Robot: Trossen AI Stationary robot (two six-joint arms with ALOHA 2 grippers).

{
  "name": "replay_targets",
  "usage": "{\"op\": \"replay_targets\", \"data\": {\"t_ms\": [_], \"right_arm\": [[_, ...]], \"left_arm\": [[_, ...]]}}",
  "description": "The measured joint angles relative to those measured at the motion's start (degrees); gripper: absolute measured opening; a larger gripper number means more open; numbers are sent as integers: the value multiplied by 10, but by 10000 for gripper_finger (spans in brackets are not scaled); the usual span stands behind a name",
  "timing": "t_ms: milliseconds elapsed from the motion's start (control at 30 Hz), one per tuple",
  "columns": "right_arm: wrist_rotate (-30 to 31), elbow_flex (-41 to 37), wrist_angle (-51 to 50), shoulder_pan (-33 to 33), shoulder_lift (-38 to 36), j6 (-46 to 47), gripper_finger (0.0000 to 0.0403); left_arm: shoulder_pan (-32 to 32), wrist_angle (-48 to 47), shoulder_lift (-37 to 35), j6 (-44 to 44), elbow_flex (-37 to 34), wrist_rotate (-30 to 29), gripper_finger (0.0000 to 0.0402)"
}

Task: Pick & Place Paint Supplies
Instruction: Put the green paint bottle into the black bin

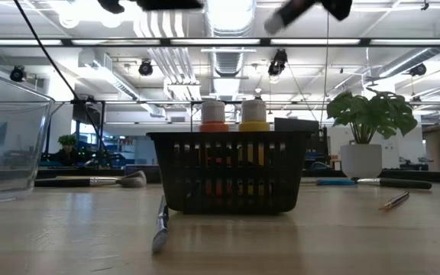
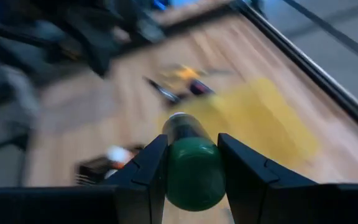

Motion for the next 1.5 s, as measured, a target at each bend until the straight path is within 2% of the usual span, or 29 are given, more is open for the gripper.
{"op": "replay_targets", "data": {"t_ms": [100,200,400,500,567,700,900,1367,1500], "right_arm": [[13,-26,30,35,-32,18,117],[16,-53,53,48,-53,28,117],[-9,-89,126,52,-65,23,117],[-34,-97,171,52,-59,15,117],[-39,-98,188,51,-53,6,117],[-44,-90,200,51,-42,0,117],[-46,-70,218,52,-28,-13,117],[-56,-61,229,51,-20,-23,117],[-60,-61,229,51,-21,-32,122]], "left_arm": [[-18,174,0,77,-47,2,50],[-21,277,1,98,-67,1,95],[-17,334,45,90,-52,-19,221],[-17,370,78,93,-35,-48,258],[-17,393,99,105,-27,-64,267],[-17,419,126,127,-12,-71,264],[-16,420,154,132,16,-82,229],[-14,445,154,121,20,-105,123],[-14,448,154,110,23,-111,122]]}}
